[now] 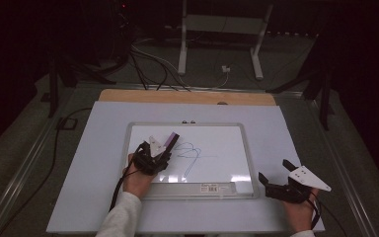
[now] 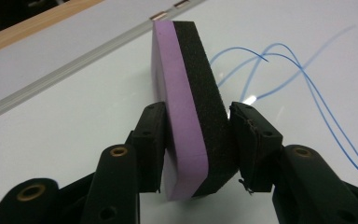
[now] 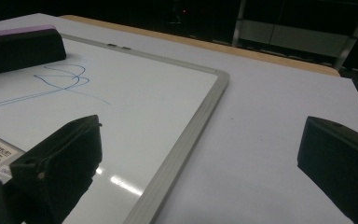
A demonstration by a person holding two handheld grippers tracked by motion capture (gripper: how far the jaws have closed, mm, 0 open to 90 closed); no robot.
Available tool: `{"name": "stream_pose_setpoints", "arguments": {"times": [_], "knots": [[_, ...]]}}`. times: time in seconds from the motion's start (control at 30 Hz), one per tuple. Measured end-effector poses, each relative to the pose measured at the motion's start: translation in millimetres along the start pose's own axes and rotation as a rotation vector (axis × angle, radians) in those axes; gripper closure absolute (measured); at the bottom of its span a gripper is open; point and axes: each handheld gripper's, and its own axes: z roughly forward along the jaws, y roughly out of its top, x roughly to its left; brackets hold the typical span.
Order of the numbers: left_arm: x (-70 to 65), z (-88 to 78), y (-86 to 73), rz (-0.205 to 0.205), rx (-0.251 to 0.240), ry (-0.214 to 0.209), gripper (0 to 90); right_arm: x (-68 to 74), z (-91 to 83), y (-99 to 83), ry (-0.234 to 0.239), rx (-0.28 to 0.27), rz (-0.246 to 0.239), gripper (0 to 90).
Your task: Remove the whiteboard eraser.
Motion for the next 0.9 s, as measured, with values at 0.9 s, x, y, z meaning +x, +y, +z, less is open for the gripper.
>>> {"name": "stream_pose_setpoints", "arguments": {"times": [0.9], "knots": [[-7.7, 7.2, 4.6, -0.136, -0.035, -0.119, 27.6, 0.6, 0.8, 0.1, 0.002, 0.005, 0.0, 0.0]]}}
